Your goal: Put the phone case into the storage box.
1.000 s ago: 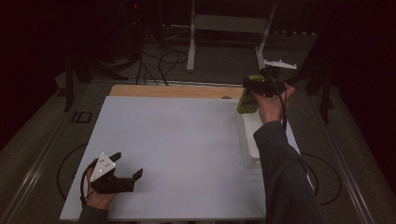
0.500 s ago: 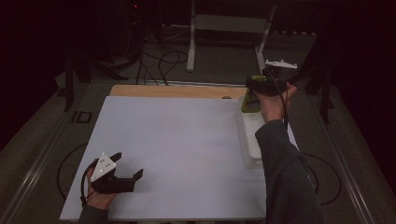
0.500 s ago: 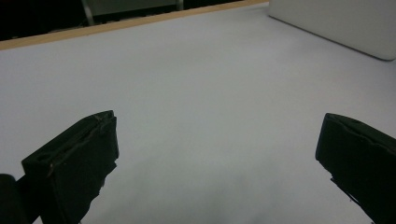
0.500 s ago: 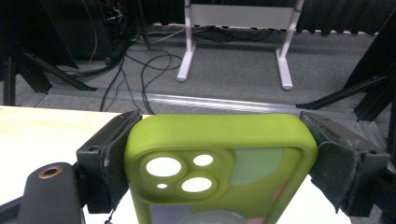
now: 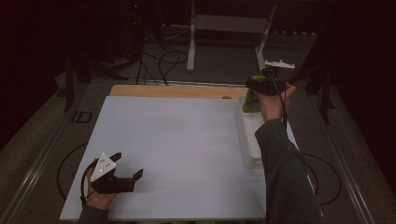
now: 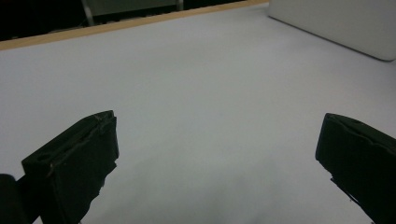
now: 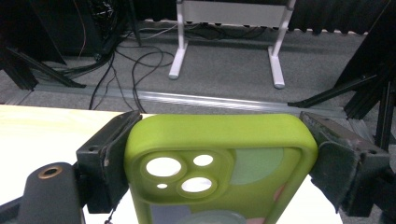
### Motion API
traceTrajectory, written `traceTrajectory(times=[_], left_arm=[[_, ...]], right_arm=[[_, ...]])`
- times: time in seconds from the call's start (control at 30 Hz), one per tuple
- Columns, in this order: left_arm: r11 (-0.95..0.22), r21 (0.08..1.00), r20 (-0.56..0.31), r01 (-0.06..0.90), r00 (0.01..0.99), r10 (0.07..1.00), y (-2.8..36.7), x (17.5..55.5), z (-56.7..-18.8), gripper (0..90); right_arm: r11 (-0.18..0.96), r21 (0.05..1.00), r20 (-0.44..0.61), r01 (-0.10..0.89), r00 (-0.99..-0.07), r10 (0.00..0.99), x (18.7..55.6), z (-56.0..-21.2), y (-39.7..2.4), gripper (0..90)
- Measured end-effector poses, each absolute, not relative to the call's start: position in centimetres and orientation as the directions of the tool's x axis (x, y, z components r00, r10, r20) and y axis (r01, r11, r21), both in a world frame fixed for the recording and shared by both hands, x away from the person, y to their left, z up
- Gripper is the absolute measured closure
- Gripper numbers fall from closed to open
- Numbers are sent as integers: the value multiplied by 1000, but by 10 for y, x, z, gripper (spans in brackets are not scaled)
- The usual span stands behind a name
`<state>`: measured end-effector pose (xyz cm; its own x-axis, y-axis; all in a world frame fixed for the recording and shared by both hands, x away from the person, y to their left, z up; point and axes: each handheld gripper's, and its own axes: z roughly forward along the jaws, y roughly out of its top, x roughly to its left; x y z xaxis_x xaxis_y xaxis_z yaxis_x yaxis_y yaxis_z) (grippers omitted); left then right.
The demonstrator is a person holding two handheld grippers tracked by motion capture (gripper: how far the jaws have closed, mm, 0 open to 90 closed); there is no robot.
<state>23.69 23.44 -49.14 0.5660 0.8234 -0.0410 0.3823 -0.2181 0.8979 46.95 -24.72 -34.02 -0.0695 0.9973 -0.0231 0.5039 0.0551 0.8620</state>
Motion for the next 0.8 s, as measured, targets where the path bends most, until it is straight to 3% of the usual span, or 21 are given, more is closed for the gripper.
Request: traceTrajectory(times=[0.8], left_arm=[[-217, 899, -42, 381, 569, 821, 234, 237, -491, 0]], right_arm=[[61, 854, -40, 516, -52, 998, 485, -355, -245, 158]])
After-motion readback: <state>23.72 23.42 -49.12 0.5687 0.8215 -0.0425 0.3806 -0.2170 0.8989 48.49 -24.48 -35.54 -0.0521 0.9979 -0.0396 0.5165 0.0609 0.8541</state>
